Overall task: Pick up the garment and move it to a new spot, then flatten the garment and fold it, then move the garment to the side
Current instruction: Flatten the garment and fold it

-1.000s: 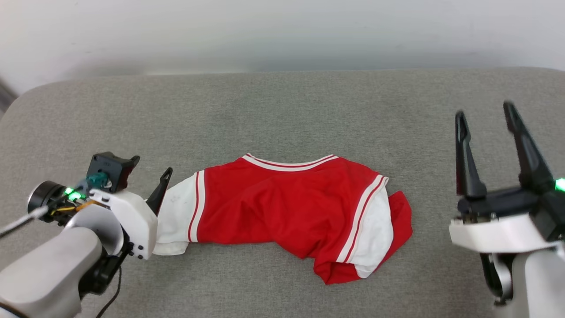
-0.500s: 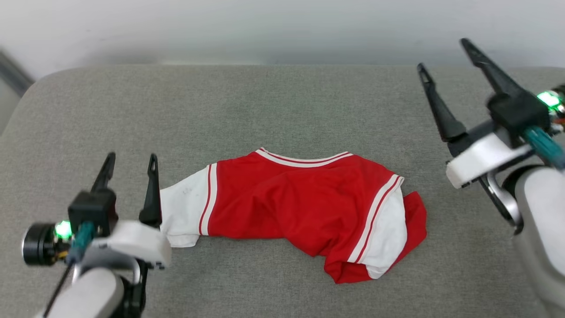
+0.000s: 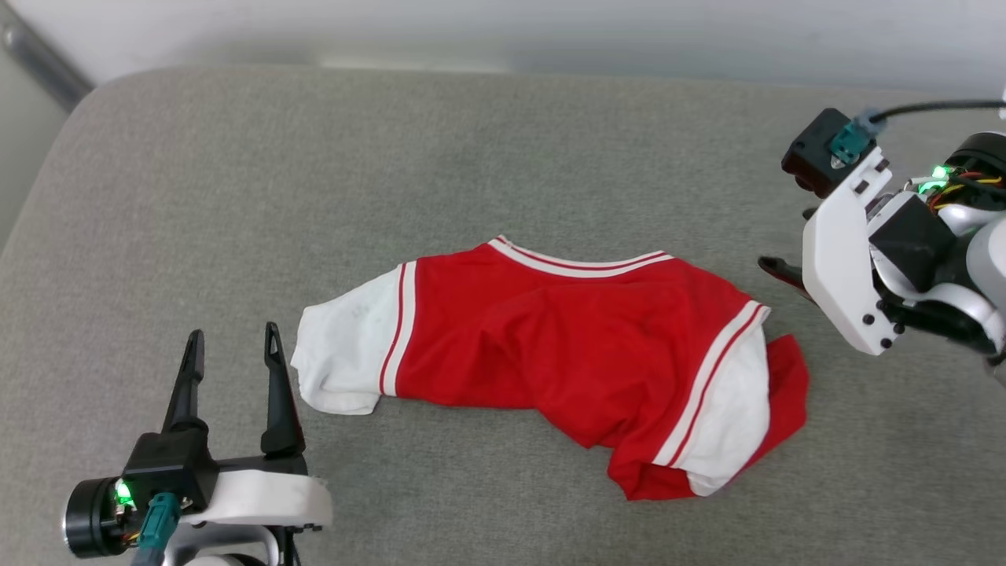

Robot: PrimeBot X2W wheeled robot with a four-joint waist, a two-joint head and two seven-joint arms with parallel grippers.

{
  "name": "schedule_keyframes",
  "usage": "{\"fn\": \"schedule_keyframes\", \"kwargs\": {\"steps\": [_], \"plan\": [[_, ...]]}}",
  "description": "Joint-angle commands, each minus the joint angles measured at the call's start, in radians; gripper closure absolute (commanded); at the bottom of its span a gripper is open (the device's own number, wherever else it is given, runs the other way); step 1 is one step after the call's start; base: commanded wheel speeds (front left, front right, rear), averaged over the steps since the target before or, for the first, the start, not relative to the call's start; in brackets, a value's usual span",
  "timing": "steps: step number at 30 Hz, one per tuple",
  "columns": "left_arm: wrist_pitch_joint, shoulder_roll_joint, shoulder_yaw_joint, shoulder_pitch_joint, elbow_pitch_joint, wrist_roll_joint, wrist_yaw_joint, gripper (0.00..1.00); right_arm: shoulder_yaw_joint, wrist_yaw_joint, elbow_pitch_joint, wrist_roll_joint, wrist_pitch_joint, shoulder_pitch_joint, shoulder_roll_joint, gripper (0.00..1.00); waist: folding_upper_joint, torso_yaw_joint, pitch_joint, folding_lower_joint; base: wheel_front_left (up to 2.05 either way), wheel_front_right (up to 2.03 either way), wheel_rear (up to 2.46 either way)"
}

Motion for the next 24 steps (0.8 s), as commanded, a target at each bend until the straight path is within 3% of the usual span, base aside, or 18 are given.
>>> {"fn": "schedule_keyframes", "kwargs": {"steps": [1,7,14,19,20,21,24], "plan": [[-0.002,-0.011,0.011,0.003,0.000,0.009,-0.008,0.00,0.011,-0.001,0.006,0.012,0.015,-0.021,-0.005,0.00,0.0000,0.021,0.023,0.0000,0.00,0.00,0.00],[-0.002,-0.131,0.070,-0.022,0.023,0.095,-0.103,0.00,0.111,-0.001,0.096,0.116,0.136,-0.113,0.013,0.00,0.0000,0.073,0.093,0.0000,0.00,0.00,0.00],[-0.003,-0.247,0.130,-0.055,0.052,0.175,-0.200,0.00,0.213,-0.001,0.217,0.123,0.105,-0.105,0.051,0.00,0.0000,0.113,0.155,0.0000,0.00,0.00,0.00],[-0.003,-0.293,0.178,-0.056,0.070,0.216,-0.251,0.00,0.295,-0.001,0.261,0.139,0.054,-0.060,0.069,0.00,0.0000,0.109,0.166,0.0000,0.00,0.00,0.00],[-0.003,-0.298,0.187,-0.055,0.073,0.223,-0.259,0.00,0.304,-0.001,0.261,0.137,0.034,-0.063,0.071,0.58,0.0000,0.104,0.164,0.0000,0.00,0.00,0.00],[-0.003,-0.305,0.197,-0.052,0.076,0.230,-0.267,0.00,0.309,-0.001,0.261,0.140,0.010,-0.068,0.072,1.00,0.0000,0.098,0.160,0.0000,0.00,0.00,0.00],[-0.003,-0.318,0.222,-0.040,0.086,0.247,-0.286,0.00,0.300,-0.001,0.255,0.156,-0.065,-0.096,0.065,1.00,0.0000,0.083,0.141,0.0000,0.00,0.00,0.00]]}}
